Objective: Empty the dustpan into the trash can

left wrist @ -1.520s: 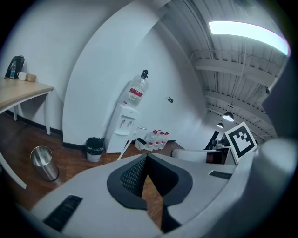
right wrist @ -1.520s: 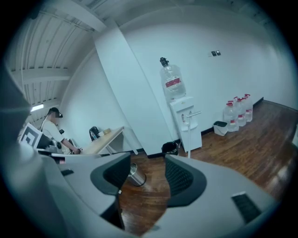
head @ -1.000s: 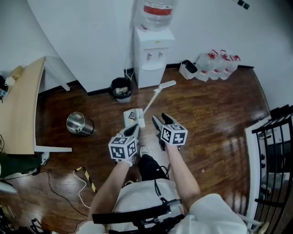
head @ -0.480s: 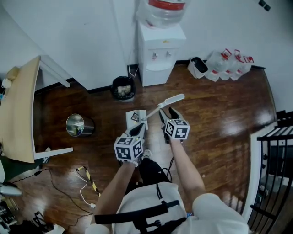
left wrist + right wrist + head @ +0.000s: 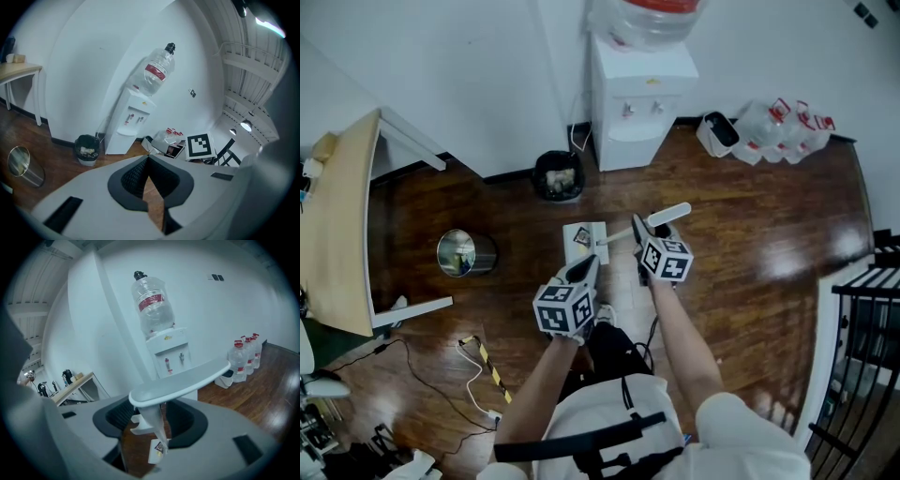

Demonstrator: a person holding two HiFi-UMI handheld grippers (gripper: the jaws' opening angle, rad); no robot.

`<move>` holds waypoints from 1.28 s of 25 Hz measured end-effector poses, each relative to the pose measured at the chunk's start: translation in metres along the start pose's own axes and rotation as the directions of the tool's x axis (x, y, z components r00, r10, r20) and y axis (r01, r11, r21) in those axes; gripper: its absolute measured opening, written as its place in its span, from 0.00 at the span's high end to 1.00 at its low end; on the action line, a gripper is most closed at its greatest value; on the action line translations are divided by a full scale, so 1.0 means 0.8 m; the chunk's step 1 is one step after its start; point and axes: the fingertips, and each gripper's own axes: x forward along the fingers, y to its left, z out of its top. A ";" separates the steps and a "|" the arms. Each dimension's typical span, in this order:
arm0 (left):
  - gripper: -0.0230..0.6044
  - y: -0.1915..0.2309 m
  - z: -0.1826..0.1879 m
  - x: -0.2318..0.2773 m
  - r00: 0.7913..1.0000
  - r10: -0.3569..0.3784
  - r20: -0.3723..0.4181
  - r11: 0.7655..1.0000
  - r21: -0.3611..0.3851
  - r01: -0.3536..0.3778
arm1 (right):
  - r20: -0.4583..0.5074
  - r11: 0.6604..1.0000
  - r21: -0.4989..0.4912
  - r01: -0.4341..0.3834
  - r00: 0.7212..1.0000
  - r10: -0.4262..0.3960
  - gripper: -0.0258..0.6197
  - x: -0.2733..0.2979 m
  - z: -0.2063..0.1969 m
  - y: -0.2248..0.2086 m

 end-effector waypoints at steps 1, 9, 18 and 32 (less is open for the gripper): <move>0.97 0.003 -0.001 0.000 1.000 0.003 -0.002 1.000 -0.003 -0.003 | 0.004 1.000 0.001 0.000 1.000 0.000 0.62 0.002 0.001 -0.001; 0.97 0.033 -0.012 -0.017 0.999 0.046 -0.012 0.999 -0.024 -0.046 | 0.018 0.999 -0.035 0.040 0.999 -0.040 0.77 -0.007 0.011 0.004; 0.97 0.083 -0.030 -0.088 0.993 0.119 0.026 0.990 -0.078 -0.117 | 0.024 0.993 -0.010 0.114 0.993 -0.114 0.77 -0.052 0.050 0.038; 0.97 0.172 -0.023 -0.231 0.988 0.126 0.085 0.990 -0.073 -0.120 | 0.025 0.994 -0.083 0.074 0.997 -0.073 0.77 -0.097 0.078 0.238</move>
